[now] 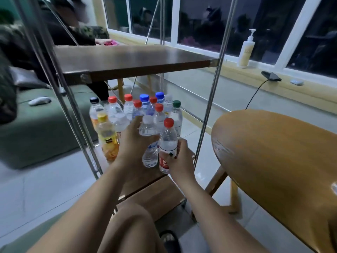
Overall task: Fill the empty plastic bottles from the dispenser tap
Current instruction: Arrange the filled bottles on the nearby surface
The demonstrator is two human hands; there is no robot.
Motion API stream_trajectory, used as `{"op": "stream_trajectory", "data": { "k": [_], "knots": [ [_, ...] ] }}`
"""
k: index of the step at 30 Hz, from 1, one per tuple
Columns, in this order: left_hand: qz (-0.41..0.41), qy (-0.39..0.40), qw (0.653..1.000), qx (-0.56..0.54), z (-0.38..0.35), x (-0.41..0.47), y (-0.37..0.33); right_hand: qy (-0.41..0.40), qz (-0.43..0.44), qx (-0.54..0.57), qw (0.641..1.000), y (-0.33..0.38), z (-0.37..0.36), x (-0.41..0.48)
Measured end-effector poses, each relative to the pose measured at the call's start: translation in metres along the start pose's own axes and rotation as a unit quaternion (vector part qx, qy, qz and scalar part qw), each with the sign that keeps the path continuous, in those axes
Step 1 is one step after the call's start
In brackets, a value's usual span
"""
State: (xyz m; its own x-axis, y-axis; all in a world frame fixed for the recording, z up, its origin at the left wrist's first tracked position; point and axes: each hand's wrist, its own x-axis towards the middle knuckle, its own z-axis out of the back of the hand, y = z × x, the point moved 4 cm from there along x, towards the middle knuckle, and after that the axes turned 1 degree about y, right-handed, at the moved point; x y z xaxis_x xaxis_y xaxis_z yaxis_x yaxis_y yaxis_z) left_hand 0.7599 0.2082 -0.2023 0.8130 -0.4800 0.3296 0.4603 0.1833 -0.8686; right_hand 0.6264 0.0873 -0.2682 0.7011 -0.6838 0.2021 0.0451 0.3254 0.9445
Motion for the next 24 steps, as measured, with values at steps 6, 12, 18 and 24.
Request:
{"op": "stream_trajectory", "data": {
  "k": [6, 12, 18, 24],
  "knots": [
    [0.027, -0.059, 0.998, 0.004, 0.011, -0.006, 0.023, 0.012, 0.056, -0.025, 0.998, -0.013, -0.018, 0.019],
    [0.081, -0.109, 0.991, 0.002, 0.008, -0.027, 0.062, 0.020, 0.051, -0.126, 0.991, -0.035, -0.020, 0.019],
    [0.170, -0.107, 0.979, -0.021, -0.005, -0.052, 0.081, 0.002, 0.049, -0.149, 0.988, -0.034, -0.037, 0.030],
    [0.177, -0.110, 0.977, -0.045, 0.001, -0.048, 0.088, 0.006, 0.065, -0.193, 0.979, -0.033, -0.058, 0.039]
  ]
}}
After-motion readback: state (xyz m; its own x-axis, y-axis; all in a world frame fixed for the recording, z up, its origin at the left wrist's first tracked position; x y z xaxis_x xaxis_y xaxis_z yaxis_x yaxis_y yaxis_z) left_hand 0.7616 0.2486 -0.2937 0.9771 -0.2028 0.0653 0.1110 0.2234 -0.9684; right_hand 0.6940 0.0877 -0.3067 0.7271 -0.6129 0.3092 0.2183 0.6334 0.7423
